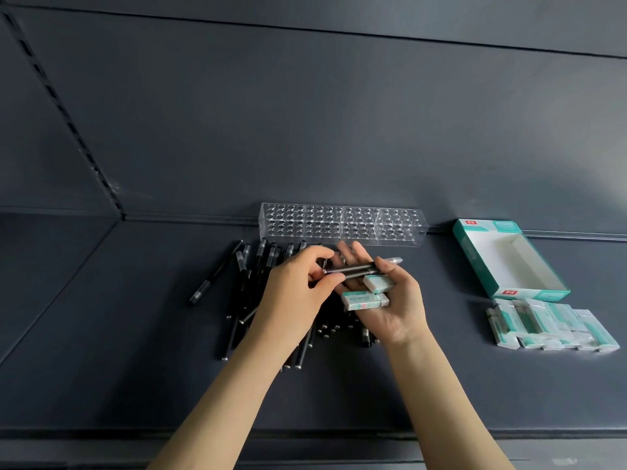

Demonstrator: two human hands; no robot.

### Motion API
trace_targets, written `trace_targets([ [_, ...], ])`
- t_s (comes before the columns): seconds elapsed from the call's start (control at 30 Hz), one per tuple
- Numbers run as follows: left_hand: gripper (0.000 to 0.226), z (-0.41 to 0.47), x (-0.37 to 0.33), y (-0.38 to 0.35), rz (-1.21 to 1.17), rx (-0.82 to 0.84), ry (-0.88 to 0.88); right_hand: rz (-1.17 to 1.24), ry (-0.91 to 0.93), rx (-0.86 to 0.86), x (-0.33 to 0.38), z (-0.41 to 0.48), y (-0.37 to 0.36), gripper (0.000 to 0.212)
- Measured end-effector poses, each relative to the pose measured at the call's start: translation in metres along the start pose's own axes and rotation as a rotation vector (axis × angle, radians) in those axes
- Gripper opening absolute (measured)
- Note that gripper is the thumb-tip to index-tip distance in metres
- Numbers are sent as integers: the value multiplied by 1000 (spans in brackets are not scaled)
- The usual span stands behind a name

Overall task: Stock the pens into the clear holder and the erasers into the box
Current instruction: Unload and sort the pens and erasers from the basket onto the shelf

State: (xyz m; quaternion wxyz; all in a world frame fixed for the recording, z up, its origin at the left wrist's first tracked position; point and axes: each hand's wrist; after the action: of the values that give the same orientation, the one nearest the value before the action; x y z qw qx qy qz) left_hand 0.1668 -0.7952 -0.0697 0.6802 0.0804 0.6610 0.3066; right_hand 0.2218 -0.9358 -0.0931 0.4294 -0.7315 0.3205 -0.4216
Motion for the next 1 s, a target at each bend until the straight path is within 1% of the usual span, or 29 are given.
trace_targets([
  [0.13, 14, 0, 0, 1, -52, 11, 12, -33, 9, -12, -1, 0, -1, 39],
  [0.23, 9, 0, 1, 2, -92, -9, 50, -59, 15, -7, -2, -1, -4, 41],
  [0.3, 6, -1, 2, 4, -133, -22, 81, -63, 13, 15, -2, -3, -6, 49],
  [0.37, 4, -3, 2, 7, -210, -5, 126, -53, 16, 29, -3, -5, -8, 61],
  [0.43, 4, -5, 3, 10, -303, 22, 185, -33, 24, 26, -3, -5, -10, 67],
  [0.47, 4, -7, 2, 12, -351, 29, 213, -24, 25, 20, -2, -5, -10, 66],
  [0.53, 4, -10, 2, 16, -428, 2, 252, -8, 24, -3, 0, -4, -8, 54],
  [0.57, 4, -12, 3, 19, -447, -30, 262, 2, 29, -14, 1, -4, -6, 49],
  [0.67, 5, -16, 10, 24, -446, -184, 258, 91, 78, -58, 7, -2, -2, 46],
  [0.73, 7, -19, 17, 24, -367, -305, 203, 160, 121, -89, 12, -3, 0, 45],
  [0.8, 8, -21, 23, 20, -166, -416, 52, 201, 153, -110, 17, -4, 0, 44],
  [0.83, 9, -22, 27, 16, -57, -443, -41, 217, 163, -114, 19, -5, 1, 43],
  [0.9, 13, -25, 32, 5, 137, -426, -168, 245, 169, -125, 24, -7, 2, 43],
  [1.0, 19, -31, 34, -11, 347, -388, -207, 277, 168, -147, 28, -11, 4, 43],
])
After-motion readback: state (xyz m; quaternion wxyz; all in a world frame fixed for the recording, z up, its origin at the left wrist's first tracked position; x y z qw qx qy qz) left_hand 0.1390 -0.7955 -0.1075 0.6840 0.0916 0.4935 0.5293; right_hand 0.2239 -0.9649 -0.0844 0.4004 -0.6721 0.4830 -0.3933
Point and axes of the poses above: each hand's wrist, its own z-axis towards the middle knuckle, its own y-axis out of the back of the hand, x = y × z, and after that the axes turned 8 degrees about y, right-handed
